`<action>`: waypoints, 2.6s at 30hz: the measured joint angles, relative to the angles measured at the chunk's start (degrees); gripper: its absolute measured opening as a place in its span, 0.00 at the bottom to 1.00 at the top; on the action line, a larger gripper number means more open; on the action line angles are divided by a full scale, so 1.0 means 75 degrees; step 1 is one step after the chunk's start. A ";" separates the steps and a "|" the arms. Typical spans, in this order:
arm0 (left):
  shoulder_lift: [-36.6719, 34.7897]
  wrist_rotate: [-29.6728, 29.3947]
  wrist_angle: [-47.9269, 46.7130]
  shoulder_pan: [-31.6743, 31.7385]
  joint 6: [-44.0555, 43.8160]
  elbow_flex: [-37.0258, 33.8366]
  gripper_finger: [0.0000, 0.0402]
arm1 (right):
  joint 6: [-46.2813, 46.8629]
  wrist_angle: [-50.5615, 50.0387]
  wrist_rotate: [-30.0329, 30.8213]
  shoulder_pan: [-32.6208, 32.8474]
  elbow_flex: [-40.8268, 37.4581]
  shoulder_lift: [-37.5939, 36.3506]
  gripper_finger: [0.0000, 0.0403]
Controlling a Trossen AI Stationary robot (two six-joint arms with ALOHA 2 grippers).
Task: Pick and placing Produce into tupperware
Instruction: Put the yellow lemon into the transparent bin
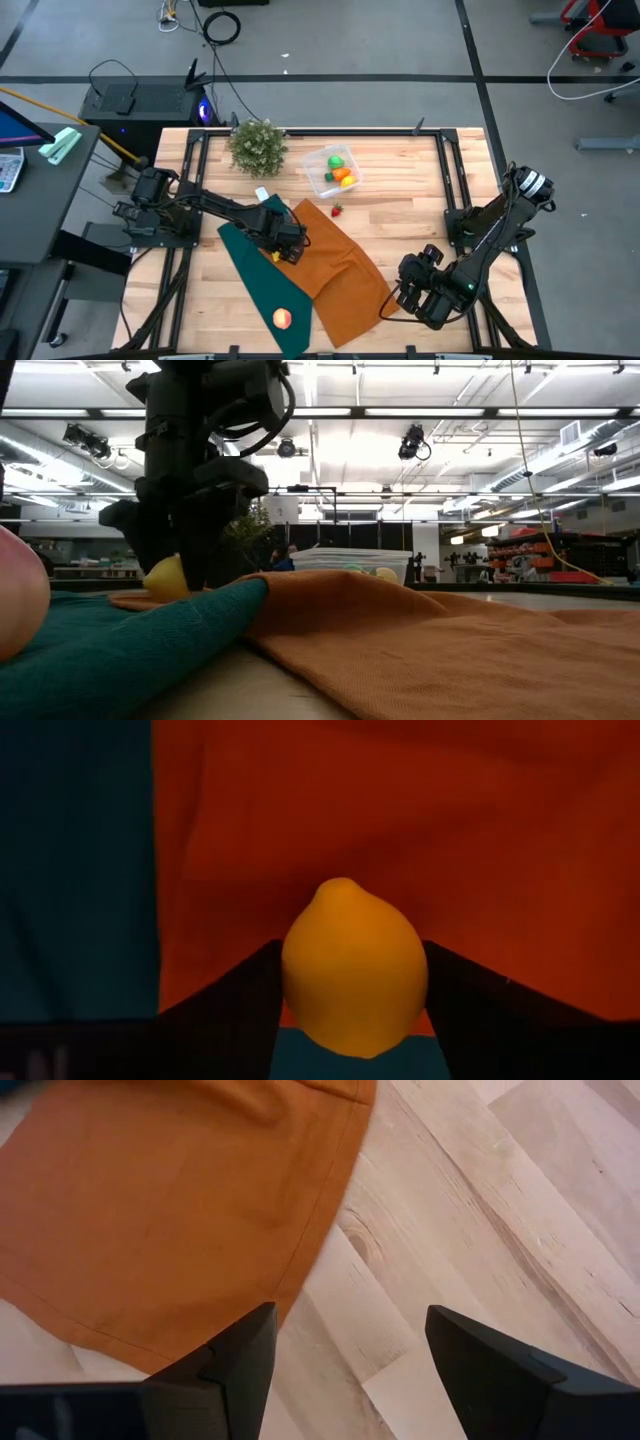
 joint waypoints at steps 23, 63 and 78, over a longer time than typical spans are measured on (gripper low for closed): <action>-0.0011 -0.0185 -0.0043 0.1409 0.2150 0.2363 0.53 | 0.0087 0.0003 -0.0003 0.0000 0.0000 0.0000 0.56; 0.3131 -0.0847 -0.1491 0.3635 0.7346 0.6580 0.53 | 0.0565 0.0184 -0.0029 0.0003 0.0000 0.0000 0.56; 0.3281 -0.0643 -0.2237 0.4262 0.7701 0.6625 0.54 | 0.0475 0.0215 -0.0006 -0.0381 -0.0002 0.0003 0.56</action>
